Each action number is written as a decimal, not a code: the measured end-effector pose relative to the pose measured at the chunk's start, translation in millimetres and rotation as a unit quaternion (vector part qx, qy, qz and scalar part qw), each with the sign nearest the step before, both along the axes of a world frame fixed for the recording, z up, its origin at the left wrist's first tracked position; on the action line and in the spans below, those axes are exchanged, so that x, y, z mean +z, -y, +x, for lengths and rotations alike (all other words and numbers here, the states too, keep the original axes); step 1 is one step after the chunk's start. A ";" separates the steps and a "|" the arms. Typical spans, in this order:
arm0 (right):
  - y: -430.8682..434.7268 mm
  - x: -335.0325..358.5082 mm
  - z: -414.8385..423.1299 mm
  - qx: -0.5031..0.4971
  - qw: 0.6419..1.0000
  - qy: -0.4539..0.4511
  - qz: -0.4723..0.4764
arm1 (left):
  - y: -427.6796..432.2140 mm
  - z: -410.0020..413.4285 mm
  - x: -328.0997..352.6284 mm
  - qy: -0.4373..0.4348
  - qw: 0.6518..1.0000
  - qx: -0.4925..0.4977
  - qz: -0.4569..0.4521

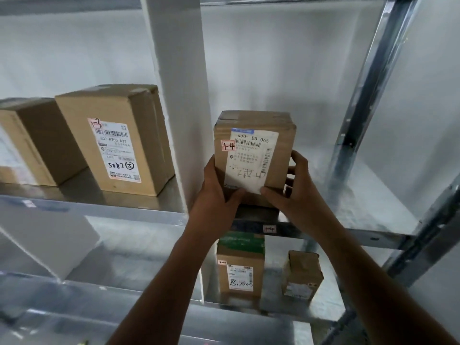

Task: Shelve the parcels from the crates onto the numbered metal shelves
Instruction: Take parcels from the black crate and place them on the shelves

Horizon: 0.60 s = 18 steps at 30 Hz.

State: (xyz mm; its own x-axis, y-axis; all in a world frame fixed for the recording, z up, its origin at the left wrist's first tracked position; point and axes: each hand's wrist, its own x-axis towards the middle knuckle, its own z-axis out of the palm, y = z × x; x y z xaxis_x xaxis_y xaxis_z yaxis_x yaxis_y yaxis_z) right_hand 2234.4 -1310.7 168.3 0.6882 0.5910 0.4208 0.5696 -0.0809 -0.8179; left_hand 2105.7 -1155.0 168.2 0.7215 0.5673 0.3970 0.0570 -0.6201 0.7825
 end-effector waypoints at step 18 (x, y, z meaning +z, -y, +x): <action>20.6 7.4 -23.1 -0.052 0.991 0.022 -0.125 | 43.9 -30.7 -5.3 -0.018 0.998 0.060 0.024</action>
